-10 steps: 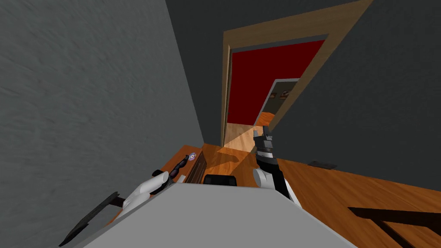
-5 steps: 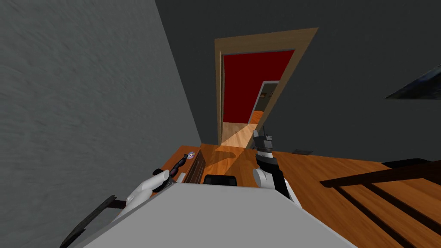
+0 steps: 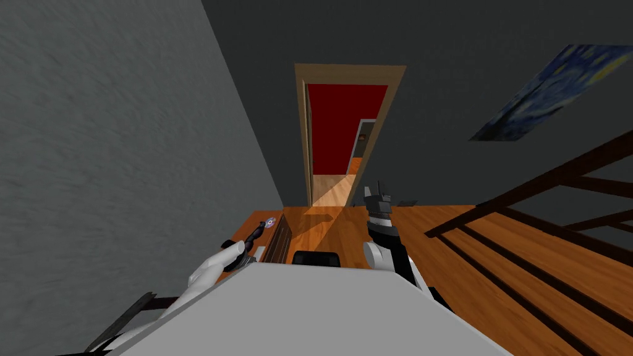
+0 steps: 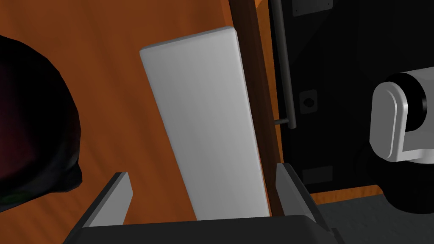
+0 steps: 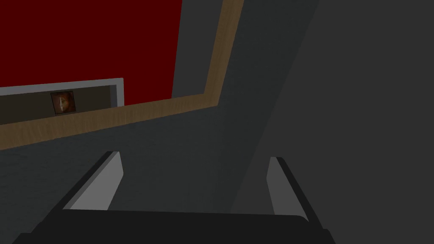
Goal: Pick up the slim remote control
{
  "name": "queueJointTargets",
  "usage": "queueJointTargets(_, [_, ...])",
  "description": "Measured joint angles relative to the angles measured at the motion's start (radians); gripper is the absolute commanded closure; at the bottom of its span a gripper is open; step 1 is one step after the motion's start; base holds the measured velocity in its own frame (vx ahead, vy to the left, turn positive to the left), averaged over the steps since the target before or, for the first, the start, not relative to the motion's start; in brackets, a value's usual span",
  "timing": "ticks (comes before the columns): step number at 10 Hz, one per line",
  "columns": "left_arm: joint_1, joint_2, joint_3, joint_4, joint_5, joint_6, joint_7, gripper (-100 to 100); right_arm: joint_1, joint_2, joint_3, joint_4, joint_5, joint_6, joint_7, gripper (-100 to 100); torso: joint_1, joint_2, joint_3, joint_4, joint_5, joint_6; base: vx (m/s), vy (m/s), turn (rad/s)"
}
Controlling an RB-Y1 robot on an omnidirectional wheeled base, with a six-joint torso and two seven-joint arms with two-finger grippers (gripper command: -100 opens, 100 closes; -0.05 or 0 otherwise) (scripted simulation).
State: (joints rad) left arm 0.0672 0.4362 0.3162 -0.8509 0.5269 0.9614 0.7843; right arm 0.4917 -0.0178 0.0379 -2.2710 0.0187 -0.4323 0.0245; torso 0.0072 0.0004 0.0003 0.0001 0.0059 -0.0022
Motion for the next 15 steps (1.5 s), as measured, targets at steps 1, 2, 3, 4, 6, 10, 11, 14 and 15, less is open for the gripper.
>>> queueJointTargets(1, [-0.023, 0.003, 0.007, 0.036, -0.001, -0.01, 0.011, -100, 0.0, 0.0, 0.0, 0.0, 0.0, 0.0, 0.0, 0, 0.0, 0.001, 0.001, 0.0, 0.0, 0.001, -0.195, 0.01, -0.418])
queueJointTargets(2, [-0.054, 0.005, 0.016, 0.074, -0.006, -0.022, 0.031, -100, 0.0, 0.0, 0.0, 0.0, 0.0, 0.0, 0.0, 0, 0.0, 0.004, 0.002, 0.001, 0.0, 0.001, -0.153, 0.004, -0.129])
queueJointTargets(3, [-0.062, 0.004, 0.02, 0.092, -0.008, -0.026, 0.045, -100, 0.0, 0.0, 0.0, 0.0, 0.0, 0.0, 0.0, 0, 0.0, 0.003, 0.002, 0.001, 0.0, 0.0, -0.056, -0.002, 0.004])
queueJointTargets(4, [-0.061, 0.004, 0.021, 0.093, -0.008, -0.026, 0.047, 100, 0.0, 0.0, 0.0, 0.0, 0.0, 0.0, 0.0, 0, 0.0, -0.002, -0.001, 0.0, 0.0, 0.0, -0.012, -0.001, -0.002])
queueJointTargets(6, [-0.061, 0.002, 0.021, 0.093, -0.006, -0.025, 0.049, 100, 0.0, 0.0, 0.0, 0.0, 0.0, 0.0, 0.0, 0, 0.002, -0.007, -0.004, -0.002, 0.0, 0.0, -0.003, -0.003, 0.002])
queueJointTargets(10, [-0.061, 0.002, 0.021, 0.094, -0.007, -0.025, 0.048, 100, 0.0, 0.0, 0.0, 0.0, 0.0, 0.0, 0.0, 0, 0.002, -0.008, -0.005, -0.002, 0.0, 0.0, 0.028, -0.003, 0.073])
queueJointTargets(11, [-0.049, -0.001, 0.016, 0.073, -0.003, -0.02, 0.038, 100, 0.001, 0.0, 0.0, 0.0, 0.0, 0.0, 0.0, 0, 0.002, -0.013, -0.008, -0.004, -0.003, -0.004, 0.23, -0.006, 0.428])
queueJointTargets(14, [0.028, -0.011, -0.01, -0.03, 0.0, 0.02, -0.004, 100, 0.001, 0.0, 0.0, 0.0, 0.0, 0.0, 0.0, 0, 0.008, -0.016, -0.01, -0.004, -0.011, -0.006, 0.182, -0.014, 0.307])
queueJointTargets(15, [0.042, -0.01, -0.017, -0.058, 0.004, 0.025, -0.022, 100, 0.001, 0.0, 0.0, 0.0, 0.0, 0.0, 0.0, 0, 0.01, -0.016, -0.009, -0.003, -0.014, -0.006, 0.202, 0.006, 0.353])
